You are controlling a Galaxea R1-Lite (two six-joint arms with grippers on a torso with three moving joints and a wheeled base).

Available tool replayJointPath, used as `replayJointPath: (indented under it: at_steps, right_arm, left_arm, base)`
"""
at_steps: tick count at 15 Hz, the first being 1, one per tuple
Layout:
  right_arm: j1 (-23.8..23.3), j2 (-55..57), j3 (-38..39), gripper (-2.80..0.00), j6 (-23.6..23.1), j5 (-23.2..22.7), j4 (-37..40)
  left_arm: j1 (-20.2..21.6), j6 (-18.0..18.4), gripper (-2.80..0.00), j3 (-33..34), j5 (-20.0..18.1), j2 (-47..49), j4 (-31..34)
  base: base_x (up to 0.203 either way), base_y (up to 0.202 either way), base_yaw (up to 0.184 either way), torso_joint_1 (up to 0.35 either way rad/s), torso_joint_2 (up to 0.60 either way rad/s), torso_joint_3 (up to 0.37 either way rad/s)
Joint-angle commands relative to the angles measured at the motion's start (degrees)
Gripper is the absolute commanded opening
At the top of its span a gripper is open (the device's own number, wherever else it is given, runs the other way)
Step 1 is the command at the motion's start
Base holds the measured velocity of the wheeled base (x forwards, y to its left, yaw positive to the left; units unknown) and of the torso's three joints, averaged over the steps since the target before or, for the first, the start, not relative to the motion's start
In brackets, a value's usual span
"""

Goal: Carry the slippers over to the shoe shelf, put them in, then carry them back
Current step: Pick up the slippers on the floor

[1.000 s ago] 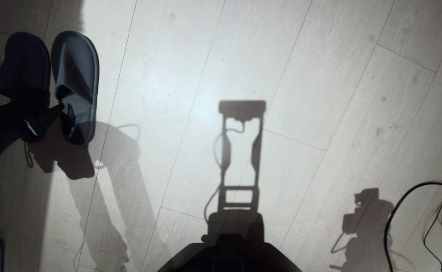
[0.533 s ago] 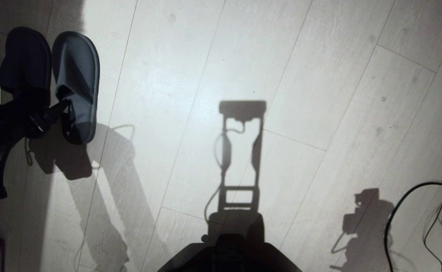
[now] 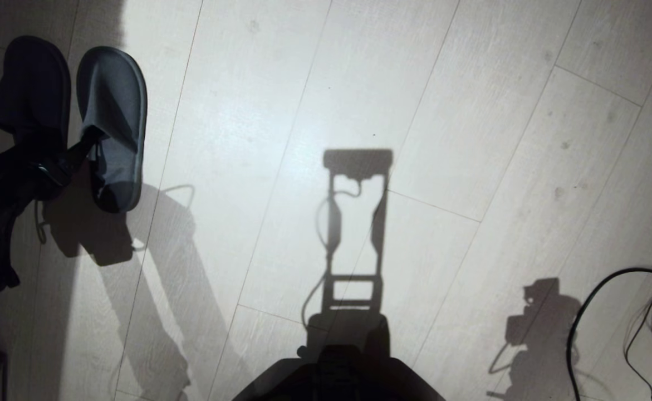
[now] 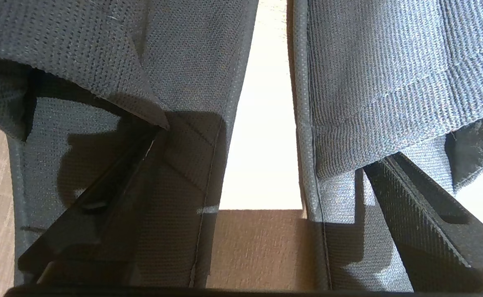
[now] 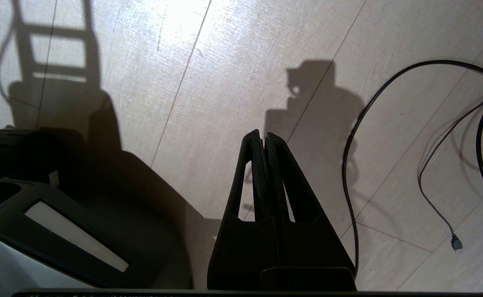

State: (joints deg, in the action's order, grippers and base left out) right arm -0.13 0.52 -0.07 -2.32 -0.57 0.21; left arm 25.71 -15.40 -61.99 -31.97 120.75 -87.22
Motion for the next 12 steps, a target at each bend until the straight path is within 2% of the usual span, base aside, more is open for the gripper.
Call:
replayJointPath:
  at_steps: [1,6,12]
  right_arm:
    - [0.0,0.1,0.0,-2.80,0.0,0.0,0.0]
    - [0.0,0.1,0.0,-2.80,0.0,0.0,0.0]
    - [0.0,0.1,0.0,-2.80,0.0,0.0,0.0]
  left_arm:
    - [0.1,-0.1,0.00,-0.3,-0.1,0.4,-0.4]
    - [0.1,-0.3,0.00,-1.1,1.8,0.3,-0.4]
    - [0.1,-2.1,0.00,6.0,1.5,-2.4,-0.4]
  base:
    - [0.000,0.000,0.000,0.000,0.00,0.000]
    - [0.000,0.000,0.000,0.000,0.00,0.000]
    - [0.000,0.000,0.000,0.000,0.00,0.000]
